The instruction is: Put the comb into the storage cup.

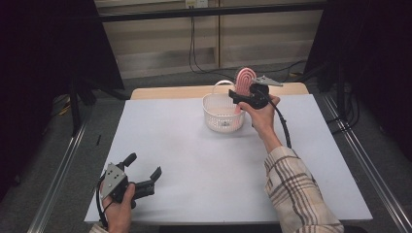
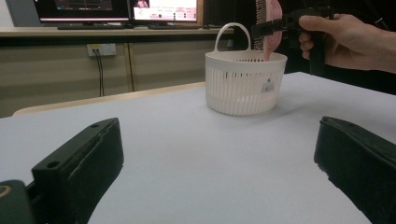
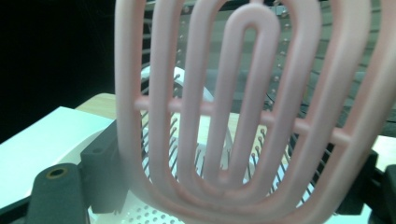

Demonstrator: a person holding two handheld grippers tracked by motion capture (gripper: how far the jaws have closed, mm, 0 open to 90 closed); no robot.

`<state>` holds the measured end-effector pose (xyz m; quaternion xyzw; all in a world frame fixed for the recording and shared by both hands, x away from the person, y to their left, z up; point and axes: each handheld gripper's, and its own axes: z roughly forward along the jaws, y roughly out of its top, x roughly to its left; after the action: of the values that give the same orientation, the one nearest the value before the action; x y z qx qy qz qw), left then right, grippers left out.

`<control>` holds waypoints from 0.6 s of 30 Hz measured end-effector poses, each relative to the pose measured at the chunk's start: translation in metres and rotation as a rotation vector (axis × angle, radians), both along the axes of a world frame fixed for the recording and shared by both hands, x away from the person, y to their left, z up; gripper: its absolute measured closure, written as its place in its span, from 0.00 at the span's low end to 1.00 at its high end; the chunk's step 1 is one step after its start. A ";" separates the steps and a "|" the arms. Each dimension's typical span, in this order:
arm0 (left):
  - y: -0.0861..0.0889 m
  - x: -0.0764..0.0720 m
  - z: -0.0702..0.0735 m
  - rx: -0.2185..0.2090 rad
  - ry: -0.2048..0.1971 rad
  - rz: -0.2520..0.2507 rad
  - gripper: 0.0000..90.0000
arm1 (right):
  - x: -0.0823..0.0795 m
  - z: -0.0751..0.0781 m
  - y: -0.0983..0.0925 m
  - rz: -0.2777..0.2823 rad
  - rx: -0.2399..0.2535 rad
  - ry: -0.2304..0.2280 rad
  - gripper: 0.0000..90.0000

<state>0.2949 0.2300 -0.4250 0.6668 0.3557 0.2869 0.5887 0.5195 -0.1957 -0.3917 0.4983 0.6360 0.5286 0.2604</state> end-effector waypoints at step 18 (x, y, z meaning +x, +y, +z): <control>0.000 0.000 0.000 0.000 -0.001 0.002 0.02 | 0.005 -0.006 -0.003 -0.022 -0.005 0.011 0.19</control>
<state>0.2950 0.2305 -0.4250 0.6664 0.3560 0.2877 0.5886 0.5248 -0.1991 -0.3977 0.5074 0.6333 0.5215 0.2638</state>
